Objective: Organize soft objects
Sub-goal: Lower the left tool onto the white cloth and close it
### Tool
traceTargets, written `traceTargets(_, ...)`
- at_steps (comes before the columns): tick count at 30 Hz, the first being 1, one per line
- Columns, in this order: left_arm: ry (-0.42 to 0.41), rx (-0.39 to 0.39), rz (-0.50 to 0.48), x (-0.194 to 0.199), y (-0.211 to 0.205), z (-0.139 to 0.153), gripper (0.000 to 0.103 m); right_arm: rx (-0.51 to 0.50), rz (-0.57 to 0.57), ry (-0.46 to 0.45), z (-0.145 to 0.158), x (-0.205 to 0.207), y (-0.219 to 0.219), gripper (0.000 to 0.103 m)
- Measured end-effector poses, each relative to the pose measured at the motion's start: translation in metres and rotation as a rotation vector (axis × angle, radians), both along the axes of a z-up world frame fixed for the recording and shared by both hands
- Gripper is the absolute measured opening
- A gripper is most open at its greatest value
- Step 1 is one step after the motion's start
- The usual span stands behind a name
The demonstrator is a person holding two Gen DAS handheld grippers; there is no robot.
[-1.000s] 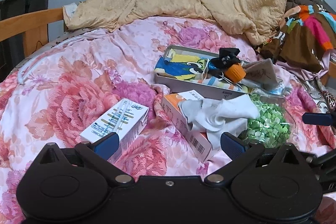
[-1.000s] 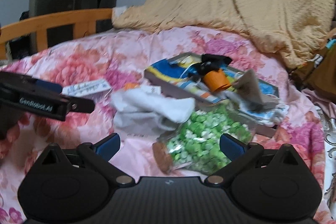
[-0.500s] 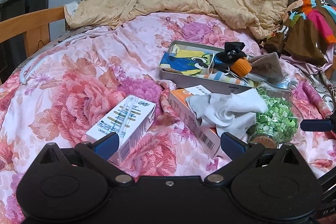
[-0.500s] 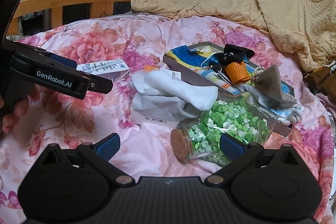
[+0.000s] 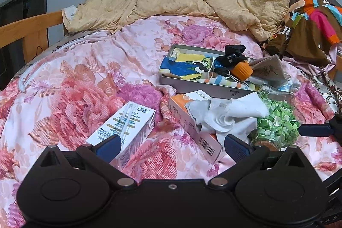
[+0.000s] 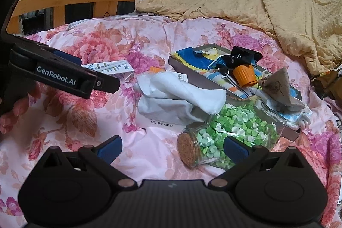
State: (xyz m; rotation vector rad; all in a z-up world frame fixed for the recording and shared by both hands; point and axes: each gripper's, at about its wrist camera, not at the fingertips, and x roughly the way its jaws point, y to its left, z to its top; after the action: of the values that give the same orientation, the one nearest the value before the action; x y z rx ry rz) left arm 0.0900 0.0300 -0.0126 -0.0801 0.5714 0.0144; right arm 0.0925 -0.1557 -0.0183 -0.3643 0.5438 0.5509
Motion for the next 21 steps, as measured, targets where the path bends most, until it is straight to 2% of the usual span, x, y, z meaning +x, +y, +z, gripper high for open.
traceTargets(10, -0.018, -0.01, 0.0, 0.01, -0.006, 0.01, 0.102, 0.042, -0.04, -0.03, -0.003, 0.008, -0.001, 0.103)
traceTargets(21, -0.044, -0.017, -0.005, 0.034, -0.034, 0.017, 0.102, 0.051, -0.081, -0.073, -0.007, 0.016, -0.006, 0.103)
